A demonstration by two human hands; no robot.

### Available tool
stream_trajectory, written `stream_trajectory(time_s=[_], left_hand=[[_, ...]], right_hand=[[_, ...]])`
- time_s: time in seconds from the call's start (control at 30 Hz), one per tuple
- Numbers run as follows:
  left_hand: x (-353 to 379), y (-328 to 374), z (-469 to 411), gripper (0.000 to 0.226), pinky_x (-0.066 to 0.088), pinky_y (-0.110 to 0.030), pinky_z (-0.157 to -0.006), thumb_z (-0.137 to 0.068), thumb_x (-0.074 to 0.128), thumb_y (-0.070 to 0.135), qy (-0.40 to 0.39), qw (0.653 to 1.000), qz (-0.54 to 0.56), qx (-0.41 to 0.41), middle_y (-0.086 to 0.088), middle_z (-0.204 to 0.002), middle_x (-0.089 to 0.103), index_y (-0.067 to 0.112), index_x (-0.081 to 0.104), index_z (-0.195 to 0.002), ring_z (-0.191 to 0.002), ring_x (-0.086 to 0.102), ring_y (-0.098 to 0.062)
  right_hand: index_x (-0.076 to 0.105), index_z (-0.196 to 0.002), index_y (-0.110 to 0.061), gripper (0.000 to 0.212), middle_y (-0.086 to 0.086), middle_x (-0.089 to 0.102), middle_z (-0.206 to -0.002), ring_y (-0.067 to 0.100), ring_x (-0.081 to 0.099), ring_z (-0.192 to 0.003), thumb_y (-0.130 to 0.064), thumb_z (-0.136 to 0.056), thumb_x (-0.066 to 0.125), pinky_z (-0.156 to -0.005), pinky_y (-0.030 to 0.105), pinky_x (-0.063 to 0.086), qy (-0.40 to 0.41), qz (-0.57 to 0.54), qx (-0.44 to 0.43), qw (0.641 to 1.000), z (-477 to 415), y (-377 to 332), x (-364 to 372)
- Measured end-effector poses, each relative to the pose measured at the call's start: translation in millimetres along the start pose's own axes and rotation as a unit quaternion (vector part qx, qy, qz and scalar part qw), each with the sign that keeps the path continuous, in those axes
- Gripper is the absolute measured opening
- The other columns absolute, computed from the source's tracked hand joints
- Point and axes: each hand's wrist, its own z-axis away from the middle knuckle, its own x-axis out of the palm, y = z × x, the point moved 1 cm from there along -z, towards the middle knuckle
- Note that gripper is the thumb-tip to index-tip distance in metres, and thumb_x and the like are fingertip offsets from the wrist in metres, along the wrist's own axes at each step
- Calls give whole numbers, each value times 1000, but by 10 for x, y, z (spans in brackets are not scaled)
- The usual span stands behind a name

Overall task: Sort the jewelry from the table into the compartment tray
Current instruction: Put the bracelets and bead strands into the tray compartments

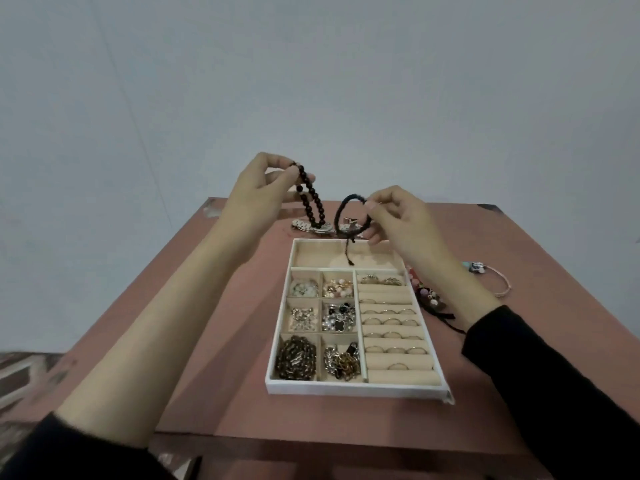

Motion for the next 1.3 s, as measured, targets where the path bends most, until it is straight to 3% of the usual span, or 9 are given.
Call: stream_trajectory(time_s=[0.17, 0.37, 0.57, 0.67, 0.8, 0.93, 1.07, 1.2, 1.3], left_hand=[[-294, -106, 128, 3, 58, -26, -66, -97, 45, 16, 34, 999, 9, -4, -10, -104, 67, 13, 46, -98, -78, 65, -17], [-479, -206, 179, 3, 59, -31, -71, -97, 46, 16, 43, 999, 19, -17, -10, -104, 69, 15, 48, -95, -71, 66, -11], [-521, -242, 198, 4, 59, -30, -70, -96, 46, 16, 41, 999, 22, -23, -6, -98, 69, 14, 50, -96, -72, 66, -12], [-510, -247, 207, 4, 59, -30, -70, -96, 46, 15, 34, 999, 27, -26, -5, -97, 70, 13, 50, -97, -74, 66, -12], [-477, -225, 217, 4, 59, -31, -71, -96, 47, 15, 23, 999, 34, -27, -7, -97, 69, 13, 50, -97, -76, 66, -16], [-406, -194, 254, 5, 59, -31, -72, -96, 47, 14, 0, 999, 36, -29, -7, -96, 69, 11, 49, -100, -78, 65, -18], [-345, -173, 319, 2, 58, -32, -74, -95, 48, 15, -40, 998, 19, -36, -9, -99, 70, 13, 49, -96, -77, 66, -20], [-283, -141, 415, 10, 58, -31, -73, -95, 50, 14, -77, 996, -9, -47, -14, -103, 70, 8, 50, -103, -71, 65, -18], [-250, -151, 491, 12, 57, -39, -80, -95, 50, 15, -106, 992, -35, -59, -14, -102, 70, 7, 51, -104, -75, 67, -21]], right_hand=[[57, -91, -15, 2, 2, 63, -86, 17, 61, -72, -14, -92, 55, -72, 30, 53, -48, 176, -42, 982, -85, 41, 350], [65, -83, -15, 7, -4, 60, -78, 10, 54, -71, -17, -87, 61, -63, 22, 36, -131, 355, -101, 920, -5, 92, 533], [75, -82, -15, 10, 3, 71, -80, 4, 61, -66, -14, -83, 65, -55, 11, 39, -183, 391, -42, 901, -91, 37, 508], [75, -89, -19, 15, -5, 67, -71, -3, 47, -39, -13, -86, 62, -40, 7, 32, -211, 360, -32, 908, -94, -26, 474], [73, -96, -16, 24, -8, 63, -70, 0, 39, -34, -7, -88, 52, -36, 7, 30, -179, 369, -32, 911, -93, -8, 446], [72, -99, -15, 29, -7, 61, -60, 10, 55, -49, -5, -86, 48, -46, 13, 43, -203, 362, 4, 910, -42, 24, 445], [68, -106, -22, 26, -1, 71, -88, 22, 66, -79, -11, -91, 50, -77, 32, 54, -169, 331, -25, 928, 42, 7, 382], [69, -105, -23, 24, -6, 68, -98, -3, 57, -80, -13, -90, 54, -77, 19, 44, -103, 290, -68, 949, 200, -60, 245], [70, -101, -26, 23, -10, 68, -95, -4, 58, -83, -12, -90, 55, -73, 9, 44, -62, 247, -87, 963, 360, -59, 148]])
